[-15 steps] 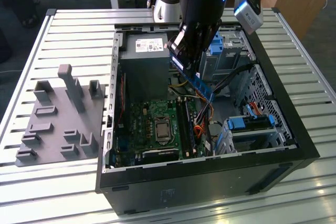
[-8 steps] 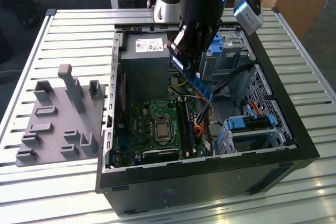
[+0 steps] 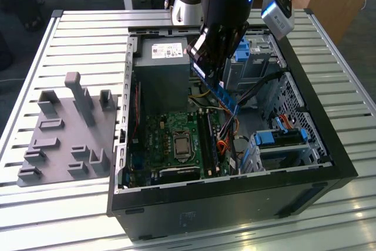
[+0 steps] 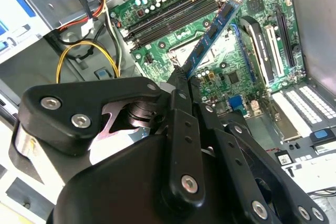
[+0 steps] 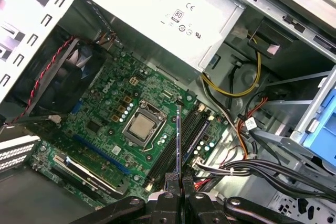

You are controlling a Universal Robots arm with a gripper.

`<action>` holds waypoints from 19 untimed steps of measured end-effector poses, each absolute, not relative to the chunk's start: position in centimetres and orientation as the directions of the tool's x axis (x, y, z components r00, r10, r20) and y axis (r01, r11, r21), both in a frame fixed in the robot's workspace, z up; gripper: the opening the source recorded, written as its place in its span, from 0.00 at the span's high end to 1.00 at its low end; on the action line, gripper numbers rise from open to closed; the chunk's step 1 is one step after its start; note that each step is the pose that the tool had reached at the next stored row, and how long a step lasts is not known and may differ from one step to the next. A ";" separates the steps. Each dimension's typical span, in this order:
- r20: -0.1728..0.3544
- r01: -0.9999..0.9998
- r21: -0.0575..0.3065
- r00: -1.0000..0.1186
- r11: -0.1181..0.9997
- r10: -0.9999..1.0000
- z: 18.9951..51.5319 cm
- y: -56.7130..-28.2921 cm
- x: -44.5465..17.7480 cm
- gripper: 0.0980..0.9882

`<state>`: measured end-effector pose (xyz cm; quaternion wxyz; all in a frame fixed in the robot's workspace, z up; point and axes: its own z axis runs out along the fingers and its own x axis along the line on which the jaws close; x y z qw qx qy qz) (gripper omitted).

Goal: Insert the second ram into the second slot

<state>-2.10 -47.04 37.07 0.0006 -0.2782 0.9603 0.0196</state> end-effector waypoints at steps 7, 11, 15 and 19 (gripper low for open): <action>-0.012 -0.520 0.037 -0.854 0.853 -0.520 37.1 -47.0 -2.1 0.96; -0.012 -0.512 0.037 -0.859 0.858 -0.512 37.1 -47.0 -2.1 0.96; -0.012 -0.504 0.037 -0.864 0.863 -0.504 37.1 -47.0 -2.1 0.96; -0.012 -0.496 0.037 -0.868 0.867 -0.496 37.1 -47.0 -2.1 0.96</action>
